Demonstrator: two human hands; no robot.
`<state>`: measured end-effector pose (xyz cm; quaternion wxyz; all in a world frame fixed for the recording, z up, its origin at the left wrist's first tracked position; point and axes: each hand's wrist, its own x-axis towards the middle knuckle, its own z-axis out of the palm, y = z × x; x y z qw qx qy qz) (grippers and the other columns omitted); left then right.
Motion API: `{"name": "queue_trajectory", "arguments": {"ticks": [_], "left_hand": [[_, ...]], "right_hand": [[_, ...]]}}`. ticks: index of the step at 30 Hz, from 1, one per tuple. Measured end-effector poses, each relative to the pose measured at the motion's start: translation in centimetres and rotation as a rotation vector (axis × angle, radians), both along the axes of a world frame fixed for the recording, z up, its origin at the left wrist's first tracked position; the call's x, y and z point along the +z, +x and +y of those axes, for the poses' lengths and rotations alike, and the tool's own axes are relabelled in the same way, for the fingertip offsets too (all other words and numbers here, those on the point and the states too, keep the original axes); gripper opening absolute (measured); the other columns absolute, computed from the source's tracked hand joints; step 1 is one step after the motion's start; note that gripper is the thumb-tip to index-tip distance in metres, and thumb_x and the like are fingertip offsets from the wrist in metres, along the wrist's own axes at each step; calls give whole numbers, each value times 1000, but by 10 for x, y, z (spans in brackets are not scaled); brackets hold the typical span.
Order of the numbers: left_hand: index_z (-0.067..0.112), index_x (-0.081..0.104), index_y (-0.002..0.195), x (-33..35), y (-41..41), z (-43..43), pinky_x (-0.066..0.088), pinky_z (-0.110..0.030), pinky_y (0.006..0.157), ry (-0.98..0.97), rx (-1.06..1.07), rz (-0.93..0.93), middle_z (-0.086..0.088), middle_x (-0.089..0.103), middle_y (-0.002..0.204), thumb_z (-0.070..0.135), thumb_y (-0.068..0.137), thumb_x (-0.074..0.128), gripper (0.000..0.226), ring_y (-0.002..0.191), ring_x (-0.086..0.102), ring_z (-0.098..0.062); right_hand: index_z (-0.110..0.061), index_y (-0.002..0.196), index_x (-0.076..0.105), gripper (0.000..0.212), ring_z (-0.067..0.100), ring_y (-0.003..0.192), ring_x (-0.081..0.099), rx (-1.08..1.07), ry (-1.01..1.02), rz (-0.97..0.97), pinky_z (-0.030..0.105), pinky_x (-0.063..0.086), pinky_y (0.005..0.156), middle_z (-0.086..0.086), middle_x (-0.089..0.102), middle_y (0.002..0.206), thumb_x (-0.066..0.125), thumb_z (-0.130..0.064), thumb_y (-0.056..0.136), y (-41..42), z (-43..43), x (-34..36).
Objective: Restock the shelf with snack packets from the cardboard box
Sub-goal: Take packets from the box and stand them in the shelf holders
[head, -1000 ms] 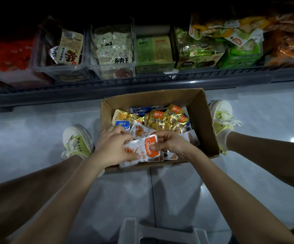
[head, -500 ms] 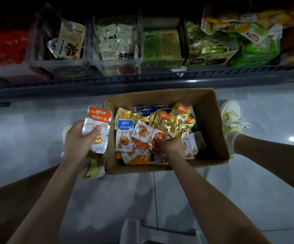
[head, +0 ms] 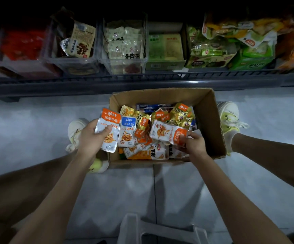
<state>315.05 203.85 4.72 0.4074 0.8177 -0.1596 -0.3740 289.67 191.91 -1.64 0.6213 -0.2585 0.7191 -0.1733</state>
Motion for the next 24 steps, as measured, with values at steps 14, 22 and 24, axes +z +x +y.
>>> {"name": "queue_trajectory", "arguments": {"ticks": [14,22,24], "left_hand": [[30,63,95,17,-14,15,54,-51,86,-11,-104,-44,-3,70,104,24,89,66,9,92,68,-24],[27,62,100,20,-32,11,51,-35,83,74,-398,-54,2,69,101,24,93,60,8,89,66,-16],[26,65,96,24,-34,14,53,-30,74,60,-307,109,-2,73,98,26,97,52,13,80,69,-13]], "right_hand": [[-13,93,67,11,21,71,66,307,-214,158,28,53,53,11,70,93,57,-10,95,-33,-7,28],[-6,91,71,8,11,62,66,631,-158,-278,21,49,48,5,72,79,64,-10,89,17,19,69],[1,94,70,12,11,62,66,672,-241,-287,20,50,47,7,71,82,64,-9,90,33,25,69]]}}
